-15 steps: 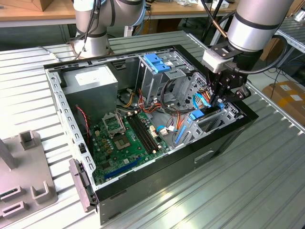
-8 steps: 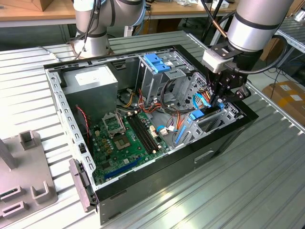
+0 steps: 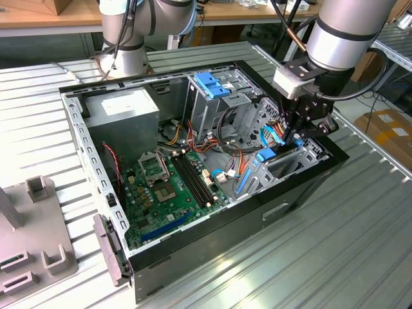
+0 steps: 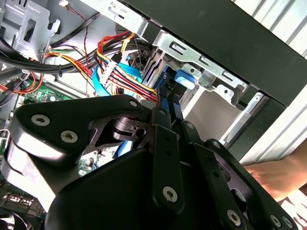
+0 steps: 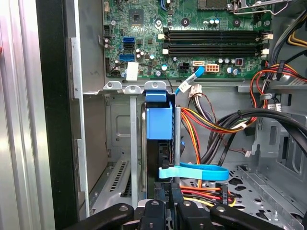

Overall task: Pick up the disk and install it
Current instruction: 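Insert the second disk wire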

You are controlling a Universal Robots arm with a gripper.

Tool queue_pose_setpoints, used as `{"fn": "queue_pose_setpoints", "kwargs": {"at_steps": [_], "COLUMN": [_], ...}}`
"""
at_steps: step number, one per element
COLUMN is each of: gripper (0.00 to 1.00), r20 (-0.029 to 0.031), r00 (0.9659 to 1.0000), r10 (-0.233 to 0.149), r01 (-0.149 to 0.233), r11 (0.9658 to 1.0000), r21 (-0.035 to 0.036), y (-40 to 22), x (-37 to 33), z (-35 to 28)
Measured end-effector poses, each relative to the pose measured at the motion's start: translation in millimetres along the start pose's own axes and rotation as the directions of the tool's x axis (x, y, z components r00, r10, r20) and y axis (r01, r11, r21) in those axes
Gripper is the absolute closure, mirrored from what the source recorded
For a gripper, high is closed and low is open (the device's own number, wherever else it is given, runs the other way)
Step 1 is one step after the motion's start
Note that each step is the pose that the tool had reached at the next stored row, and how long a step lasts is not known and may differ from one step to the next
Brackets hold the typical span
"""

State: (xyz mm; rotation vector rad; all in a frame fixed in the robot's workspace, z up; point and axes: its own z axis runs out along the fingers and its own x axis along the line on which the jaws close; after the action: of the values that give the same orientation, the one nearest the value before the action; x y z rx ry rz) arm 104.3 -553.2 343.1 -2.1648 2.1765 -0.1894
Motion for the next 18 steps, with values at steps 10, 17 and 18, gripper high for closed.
{"fn": "queue_pose_setpoints", "kwargs": {"at_steps": [10, 17, 18], "gripper": [0.84, 0.83, 0.77], "r20": [-0.0003, 0.002, 0.0016], "r00": [1.0, 1.0, 1.0], "r10": [0.0, 0.0, 0.0], "r01": [0.0, 0.0, 0.0], "r11": [1.0, 1.0, 1.0], "r21": [0.0, 0.0003, 0.0001], "y": [0.8, 0.9, 0.9], "x": [-0.1, -0.2, -0.1], "z": [5.9, 7.1, 7.0]}}
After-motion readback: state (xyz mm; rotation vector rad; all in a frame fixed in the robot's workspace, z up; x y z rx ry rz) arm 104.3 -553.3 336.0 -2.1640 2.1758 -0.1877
